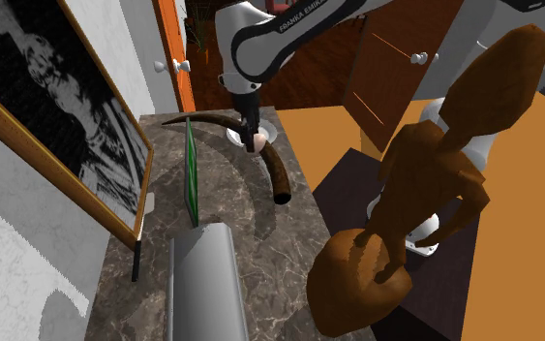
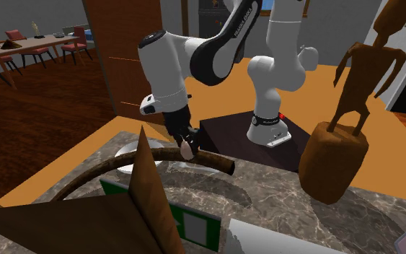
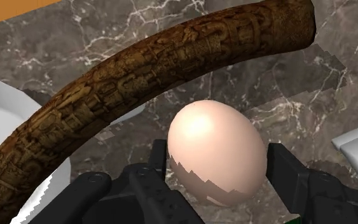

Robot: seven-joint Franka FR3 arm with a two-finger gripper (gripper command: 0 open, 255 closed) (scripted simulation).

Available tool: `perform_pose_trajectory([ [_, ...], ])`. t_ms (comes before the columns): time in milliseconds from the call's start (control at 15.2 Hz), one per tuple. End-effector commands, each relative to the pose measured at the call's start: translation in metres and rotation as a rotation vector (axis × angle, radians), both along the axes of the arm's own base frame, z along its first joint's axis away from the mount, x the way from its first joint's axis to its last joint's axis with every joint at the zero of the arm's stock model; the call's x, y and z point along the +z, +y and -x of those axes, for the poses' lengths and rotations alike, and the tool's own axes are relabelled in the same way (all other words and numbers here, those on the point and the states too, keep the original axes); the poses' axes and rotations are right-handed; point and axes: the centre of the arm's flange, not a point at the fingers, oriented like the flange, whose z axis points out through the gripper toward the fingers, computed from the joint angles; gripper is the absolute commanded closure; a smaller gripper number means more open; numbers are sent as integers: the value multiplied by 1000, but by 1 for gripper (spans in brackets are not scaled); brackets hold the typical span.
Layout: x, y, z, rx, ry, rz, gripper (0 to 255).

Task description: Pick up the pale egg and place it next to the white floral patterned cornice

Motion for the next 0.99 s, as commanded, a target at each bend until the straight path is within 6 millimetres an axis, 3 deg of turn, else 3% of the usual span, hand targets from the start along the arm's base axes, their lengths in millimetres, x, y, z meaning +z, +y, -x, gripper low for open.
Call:
perform_pose_trajectory([
  [0,-1,14,24,0,0,0,255],
  [924,-1,119,177,0,0,0,255],
])
